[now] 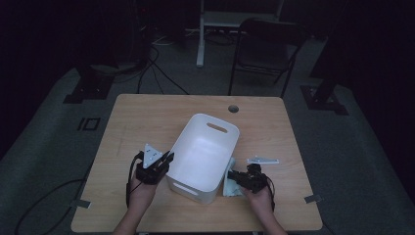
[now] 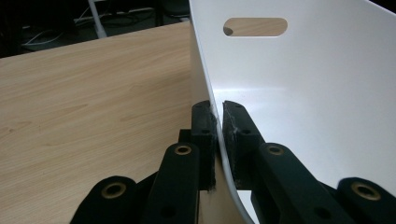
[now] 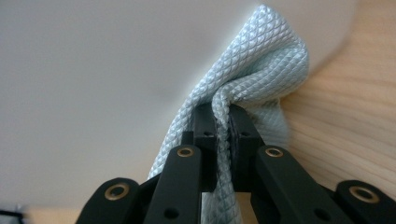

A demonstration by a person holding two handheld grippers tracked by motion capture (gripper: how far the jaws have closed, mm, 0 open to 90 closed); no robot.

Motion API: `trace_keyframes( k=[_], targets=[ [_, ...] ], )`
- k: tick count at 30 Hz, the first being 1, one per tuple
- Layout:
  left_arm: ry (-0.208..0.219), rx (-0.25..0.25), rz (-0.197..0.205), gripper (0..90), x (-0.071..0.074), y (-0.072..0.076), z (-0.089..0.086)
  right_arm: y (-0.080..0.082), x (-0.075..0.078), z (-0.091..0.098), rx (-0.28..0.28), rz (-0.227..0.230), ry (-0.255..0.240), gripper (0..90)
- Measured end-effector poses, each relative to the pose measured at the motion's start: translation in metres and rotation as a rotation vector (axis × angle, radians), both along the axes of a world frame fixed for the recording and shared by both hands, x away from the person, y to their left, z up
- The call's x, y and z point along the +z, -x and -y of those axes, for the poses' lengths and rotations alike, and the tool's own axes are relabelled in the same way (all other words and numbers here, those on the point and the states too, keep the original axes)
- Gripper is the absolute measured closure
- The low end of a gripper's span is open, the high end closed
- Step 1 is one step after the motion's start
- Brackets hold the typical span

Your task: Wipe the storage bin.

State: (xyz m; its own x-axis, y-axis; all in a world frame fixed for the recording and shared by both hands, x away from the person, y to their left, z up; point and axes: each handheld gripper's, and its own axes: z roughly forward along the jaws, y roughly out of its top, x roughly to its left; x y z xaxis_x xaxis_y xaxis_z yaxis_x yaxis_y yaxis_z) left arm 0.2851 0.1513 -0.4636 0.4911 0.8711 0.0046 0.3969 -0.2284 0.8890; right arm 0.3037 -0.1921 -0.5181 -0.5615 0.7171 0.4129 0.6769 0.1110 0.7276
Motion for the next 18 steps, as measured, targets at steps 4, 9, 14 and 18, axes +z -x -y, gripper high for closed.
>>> trace_keyframes(
  k=[4, 9, 14, 18],
  targets=[
    [-0.005, 0.001, 0.002, 83.0, 0.000, 0.001, 0.000, 0.021, 0.026, 0.002, 0.043, 0.076, -0.093, 84.0],
    [-0.004, 0.001, 0.000, 83.0, 0.000, 0.001, 0.001, 0.038, 0.041, -0.003, 0.067, 0.128, -0.117, 83.8],
    [0.008, -0.012, -0.007, 83.0, 0.000, 0.000, 0.001, 0.036, 0.029, -0.009, 0.045, 0.113, -0.064, 83.7],
    [0.009, -0.019, -0.009, 82.6, 0.000, 0.000, 0.000, 0.029, 0.014, -0.011, 0.010, 0.073, -0.019, 83.7]
  ],
)
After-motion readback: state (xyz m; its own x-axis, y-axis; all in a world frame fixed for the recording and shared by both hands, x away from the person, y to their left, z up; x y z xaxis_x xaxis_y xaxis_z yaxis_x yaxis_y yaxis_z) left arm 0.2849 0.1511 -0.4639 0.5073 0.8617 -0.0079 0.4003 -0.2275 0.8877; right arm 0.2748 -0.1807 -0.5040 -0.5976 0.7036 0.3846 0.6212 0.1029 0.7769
